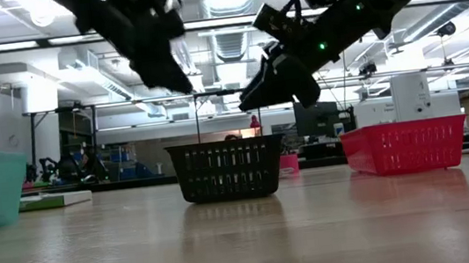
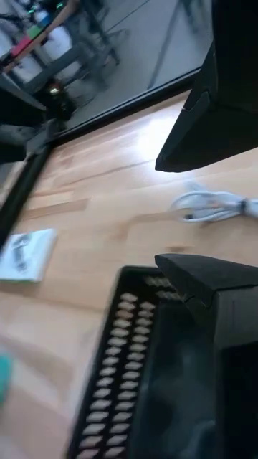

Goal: Pick and place items into bin
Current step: Put the white charger cable into the green bin

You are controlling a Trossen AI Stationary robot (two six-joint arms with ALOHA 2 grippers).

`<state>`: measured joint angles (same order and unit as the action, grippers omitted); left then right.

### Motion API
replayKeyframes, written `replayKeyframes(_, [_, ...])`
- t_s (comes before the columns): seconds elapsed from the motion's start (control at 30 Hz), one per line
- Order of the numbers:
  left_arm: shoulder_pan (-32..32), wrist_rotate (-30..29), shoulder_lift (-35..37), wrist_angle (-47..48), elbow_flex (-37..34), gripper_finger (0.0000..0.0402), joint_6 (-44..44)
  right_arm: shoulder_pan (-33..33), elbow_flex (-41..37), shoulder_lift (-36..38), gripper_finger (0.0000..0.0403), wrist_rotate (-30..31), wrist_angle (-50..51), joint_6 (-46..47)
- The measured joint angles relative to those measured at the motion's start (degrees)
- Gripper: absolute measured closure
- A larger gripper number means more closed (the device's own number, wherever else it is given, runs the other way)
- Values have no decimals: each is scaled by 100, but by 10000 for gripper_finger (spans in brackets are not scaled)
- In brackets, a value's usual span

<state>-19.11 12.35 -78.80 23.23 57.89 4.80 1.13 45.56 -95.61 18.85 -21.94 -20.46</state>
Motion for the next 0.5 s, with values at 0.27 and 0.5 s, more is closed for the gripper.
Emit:
replayKeyframes(0.27, [-73,92,-1369,-267,330,265,725,-9,-2,63,218,1234,829,440])
replayKeyframes(0.5, [-86,90,-2056,-324,757,265,765,-4,-2,68,218,1246,850,445])
